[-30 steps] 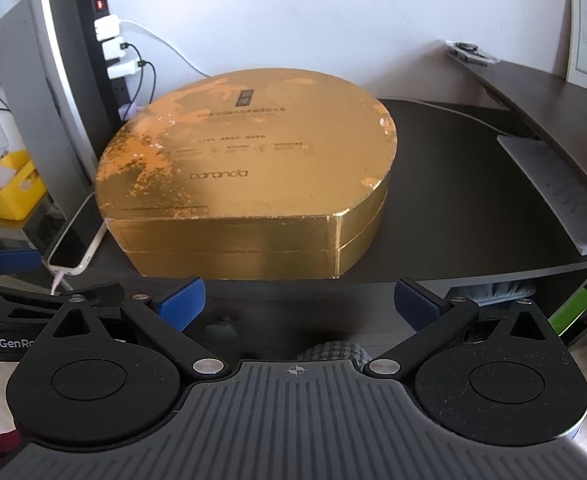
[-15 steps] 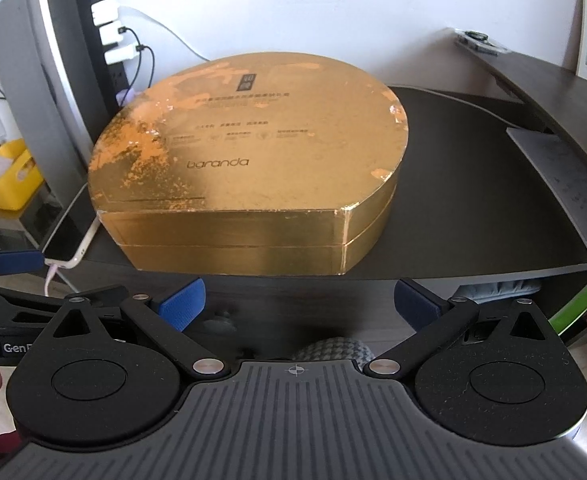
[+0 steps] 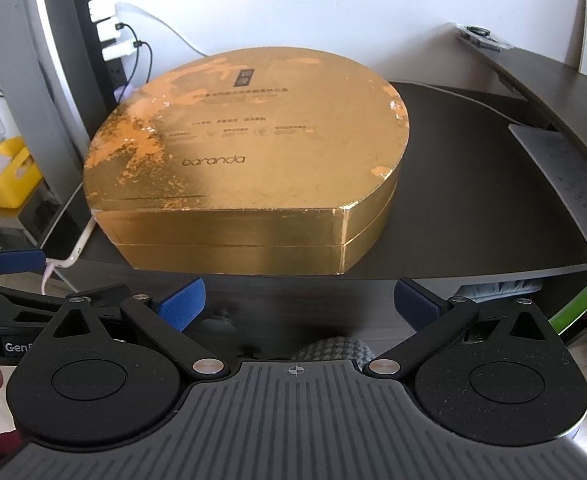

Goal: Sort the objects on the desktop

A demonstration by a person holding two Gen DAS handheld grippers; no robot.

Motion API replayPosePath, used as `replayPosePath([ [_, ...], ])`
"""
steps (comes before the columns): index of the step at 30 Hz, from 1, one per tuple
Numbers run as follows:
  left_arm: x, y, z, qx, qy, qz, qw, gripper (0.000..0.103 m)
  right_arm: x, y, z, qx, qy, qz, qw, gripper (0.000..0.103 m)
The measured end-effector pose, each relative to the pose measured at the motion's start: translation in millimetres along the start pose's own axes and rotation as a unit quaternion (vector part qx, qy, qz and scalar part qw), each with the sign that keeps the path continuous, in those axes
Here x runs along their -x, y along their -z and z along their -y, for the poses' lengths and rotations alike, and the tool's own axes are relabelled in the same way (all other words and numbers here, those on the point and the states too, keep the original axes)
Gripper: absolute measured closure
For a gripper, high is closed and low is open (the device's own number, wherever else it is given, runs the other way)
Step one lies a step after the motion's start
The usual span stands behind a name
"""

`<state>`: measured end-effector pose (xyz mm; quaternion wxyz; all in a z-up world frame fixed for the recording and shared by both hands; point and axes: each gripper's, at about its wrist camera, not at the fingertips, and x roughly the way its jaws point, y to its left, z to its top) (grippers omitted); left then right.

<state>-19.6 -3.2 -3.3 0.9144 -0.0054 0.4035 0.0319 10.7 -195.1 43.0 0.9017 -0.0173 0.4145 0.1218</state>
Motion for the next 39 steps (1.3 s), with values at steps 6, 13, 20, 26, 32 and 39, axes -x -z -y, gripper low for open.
replayPosePath([
  [6, 0.5, -0.8, 2.6, -0.005, -0.003, 0.002, 1.0000, 0.001, -0.8, -0.1, 1.4, -0.001, 0.000, 0.000, 1.000, 0.000],
  [13, 1.6, -1.5, 3.5, -0.008, -0.004, 0.003, 1.0000, 0.001, -0.3, 0.1, 3.2, -0.002, 0.000, 0.001, 1.000, 0.000],
  [20, 2.6, -1.7, 5.2, -0.010, -0.005, 0.004, 0.9999, 0.001, 0.7, 1.6, 5.6, -0.004, -0.002, 0.002, 1.000, 0.000],
  [26, 3.3, -1.0, 6.3, -0.010, -0.006, 0.005, 0.9999, 0.001, 1.2, 2.6, 6.9, -0.005, -0.003, 0.002, 1.000, 0.000],
  [32, 3.8, -0.6, 6.2, -0.010, -0.006, 0.005, 0.9999, 0.001, 2.1, 3.2, 5.4, -0.005, -0.002, 0.003, 1.000, 0.000],
  [39, 4.1, 0.1, 5.5, -0.009, -0.006, 0.006, 0.9999, 0.001, 2.4, 3.2, 4.1, -0.004, -0.001, 0.003, 1.000, 0.000],
])
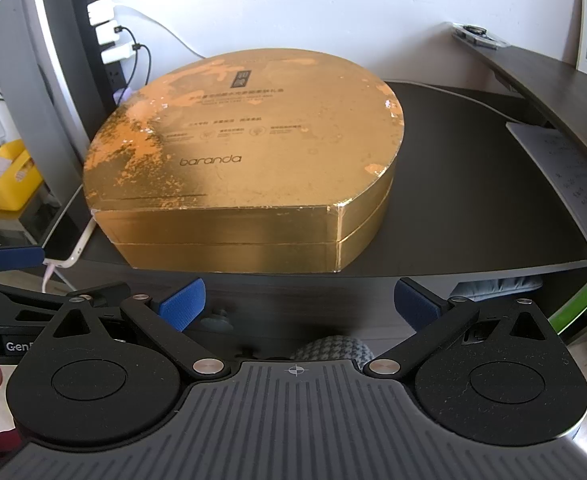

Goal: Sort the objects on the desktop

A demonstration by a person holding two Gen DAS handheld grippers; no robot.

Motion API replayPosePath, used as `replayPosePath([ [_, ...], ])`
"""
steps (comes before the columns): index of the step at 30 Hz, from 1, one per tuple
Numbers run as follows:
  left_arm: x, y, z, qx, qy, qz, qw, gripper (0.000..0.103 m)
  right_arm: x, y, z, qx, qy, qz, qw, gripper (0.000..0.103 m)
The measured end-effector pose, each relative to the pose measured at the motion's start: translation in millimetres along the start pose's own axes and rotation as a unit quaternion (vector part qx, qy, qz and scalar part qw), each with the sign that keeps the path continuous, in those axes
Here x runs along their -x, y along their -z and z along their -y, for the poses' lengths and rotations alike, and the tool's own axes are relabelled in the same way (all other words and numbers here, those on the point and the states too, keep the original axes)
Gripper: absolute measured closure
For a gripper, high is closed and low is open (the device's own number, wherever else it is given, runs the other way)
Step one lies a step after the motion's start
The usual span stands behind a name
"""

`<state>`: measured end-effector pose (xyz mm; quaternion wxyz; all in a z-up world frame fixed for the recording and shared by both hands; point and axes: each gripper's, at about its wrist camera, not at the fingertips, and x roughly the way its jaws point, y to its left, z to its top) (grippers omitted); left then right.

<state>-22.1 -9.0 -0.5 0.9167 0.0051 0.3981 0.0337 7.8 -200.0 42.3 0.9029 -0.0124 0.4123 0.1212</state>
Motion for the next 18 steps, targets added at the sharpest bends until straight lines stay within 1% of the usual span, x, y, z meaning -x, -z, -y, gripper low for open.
replayPosePath([
  [18, -3.9, 1.0, -3.1, 0.005, 0.001, -0.006, 1.0000, 0.001, -4.2, -0.9, -4.0, 0.002, 0.001, -0.006, 1.000, 0.000],
])
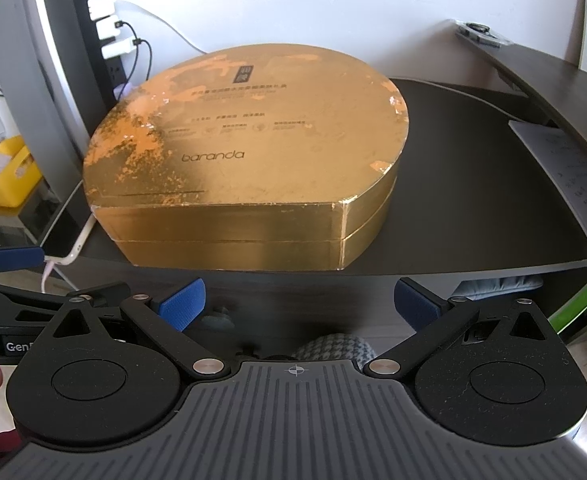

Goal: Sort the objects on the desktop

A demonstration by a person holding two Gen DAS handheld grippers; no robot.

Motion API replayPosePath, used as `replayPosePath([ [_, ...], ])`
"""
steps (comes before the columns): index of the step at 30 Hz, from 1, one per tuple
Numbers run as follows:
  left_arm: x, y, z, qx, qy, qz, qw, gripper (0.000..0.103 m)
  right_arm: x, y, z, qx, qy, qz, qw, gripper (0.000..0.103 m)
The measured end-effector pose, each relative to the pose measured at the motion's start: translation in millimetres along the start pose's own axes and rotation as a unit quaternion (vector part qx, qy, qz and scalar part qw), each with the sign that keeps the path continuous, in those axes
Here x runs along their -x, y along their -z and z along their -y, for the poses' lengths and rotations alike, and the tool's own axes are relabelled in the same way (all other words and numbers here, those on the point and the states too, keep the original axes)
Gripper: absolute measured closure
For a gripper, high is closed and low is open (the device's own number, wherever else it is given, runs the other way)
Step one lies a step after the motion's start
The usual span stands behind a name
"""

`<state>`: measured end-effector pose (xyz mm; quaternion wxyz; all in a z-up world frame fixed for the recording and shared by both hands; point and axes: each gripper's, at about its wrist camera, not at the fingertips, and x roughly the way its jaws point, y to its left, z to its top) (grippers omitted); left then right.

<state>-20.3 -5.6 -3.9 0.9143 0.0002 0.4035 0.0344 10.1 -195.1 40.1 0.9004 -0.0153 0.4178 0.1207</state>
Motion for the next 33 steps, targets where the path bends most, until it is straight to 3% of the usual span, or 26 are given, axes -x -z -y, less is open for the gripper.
replayPosePath([
  [33, -2.8, -0.3, 3.7, -0.006, -0.003, -0.004, 1.0000, 0.001, -3.3, 2.0, 4.3, -0.005, -0.002, -0.004, 1.000, 0.000],
])
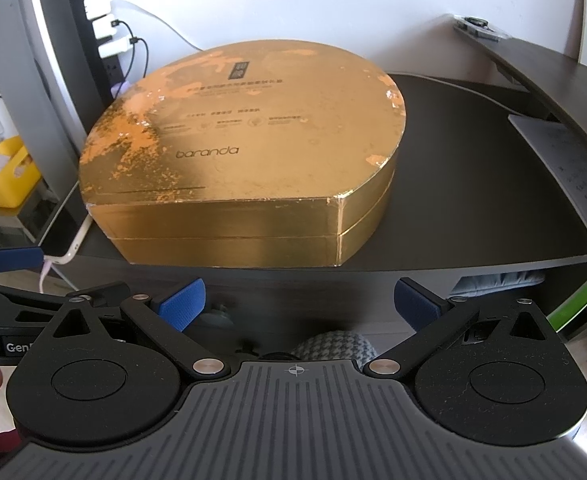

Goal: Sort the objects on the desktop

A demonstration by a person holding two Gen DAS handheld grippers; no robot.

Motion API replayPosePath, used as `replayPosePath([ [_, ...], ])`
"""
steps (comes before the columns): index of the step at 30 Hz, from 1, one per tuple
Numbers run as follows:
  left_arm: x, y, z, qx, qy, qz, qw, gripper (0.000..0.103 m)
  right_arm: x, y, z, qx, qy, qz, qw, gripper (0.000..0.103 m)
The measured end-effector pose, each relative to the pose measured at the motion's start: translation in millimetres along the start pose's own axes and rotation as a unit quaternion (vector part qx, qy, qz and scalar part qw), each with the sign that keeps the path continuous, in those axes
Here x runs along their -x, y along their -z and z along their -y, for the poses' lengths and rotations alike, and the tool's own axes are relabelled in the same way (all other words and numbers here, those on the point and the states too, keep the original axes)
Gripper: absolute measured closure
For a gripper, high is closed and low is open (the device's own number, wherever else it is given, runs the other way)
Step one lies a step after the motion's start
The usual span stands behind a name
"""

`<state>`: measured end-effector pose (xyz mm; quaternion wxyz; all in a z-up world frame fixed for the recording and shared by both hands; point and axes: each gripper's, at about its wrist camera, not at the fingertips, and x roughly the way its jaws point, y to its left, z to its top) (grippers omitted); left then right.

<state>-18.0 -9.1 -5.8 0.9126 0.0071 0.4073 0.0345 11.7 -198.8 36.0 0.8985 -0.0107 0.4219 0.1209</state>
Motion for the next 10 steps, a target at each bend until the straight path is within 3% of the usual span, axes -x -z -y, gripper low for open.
replayPosePath([
  [10, 1.9, -0.7, 2.0, -0.006, -0.003, 0.008, 0.9999, 0.001, 0.7, -1.2, -0.2, 0.001, 0.003, 0.000, 1.000, 0.000],
])
